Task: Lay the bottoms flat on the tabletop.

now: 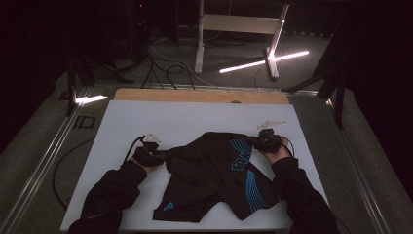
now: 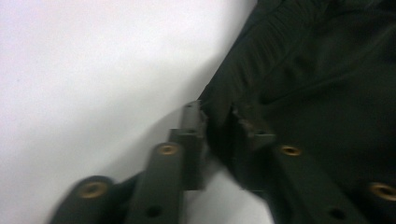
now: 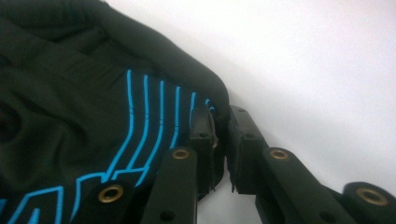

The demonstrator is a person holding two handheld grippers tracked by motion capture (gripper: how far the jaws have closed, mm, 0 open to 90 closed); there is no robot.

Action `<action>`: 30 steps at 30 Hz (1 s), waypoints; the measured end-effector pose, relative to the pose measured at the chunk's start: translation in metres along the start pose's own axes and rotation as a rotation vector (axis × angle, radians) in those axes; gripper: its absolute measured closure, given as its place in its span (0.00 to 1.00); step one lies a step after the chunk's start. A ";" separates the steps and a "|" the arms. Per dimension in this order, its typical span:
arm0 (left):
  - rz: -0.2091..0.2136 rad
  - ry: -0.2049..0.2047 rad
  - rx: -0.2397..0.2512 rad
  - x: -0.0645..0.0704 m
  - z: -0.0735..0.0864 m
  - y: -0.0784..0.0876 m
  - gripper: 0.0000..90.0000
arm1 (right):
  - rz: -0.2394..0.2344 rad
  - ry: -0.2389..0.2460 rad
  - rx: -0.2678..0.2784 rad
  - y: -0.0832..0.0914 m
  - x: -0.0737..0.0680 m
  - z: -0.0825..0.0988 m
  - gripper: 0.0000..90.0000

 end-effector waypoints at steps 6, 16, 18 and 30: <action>-0.032 -0.058 0.062 0.001 -0.028 0.019 0.90 | -0.012 -0.027 0.096 0.024 0.003 -0.020 0.92; -0.096 -0.135 0.121 -0.006 -0.079 0.032 0.90 | 0.000 -0.053 0.193 0.054 0.014 -0.048 0.92; -0.109 -0.141 0.130 -0.009 -0.085 0.030 0.90 | 0.007 -0.064 0.193 0.055 0.016 -0.047 0.92; -0.152 -0.148 0.092 -0.028 -0.110 -0.002 0.90 | 0.059 -0.139 0.171 0.042 0.030 -0.041 0.92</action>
Point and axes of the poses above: each handheld gripper's, and its own axes: y roughly backward along the jaws, z roughly out of its underside, x roughly to its right, the point moved 6 cm from there along -y, roughly forward along the jaws, and after that the axes turned 3 degrees about z, right-handed, at the moved point
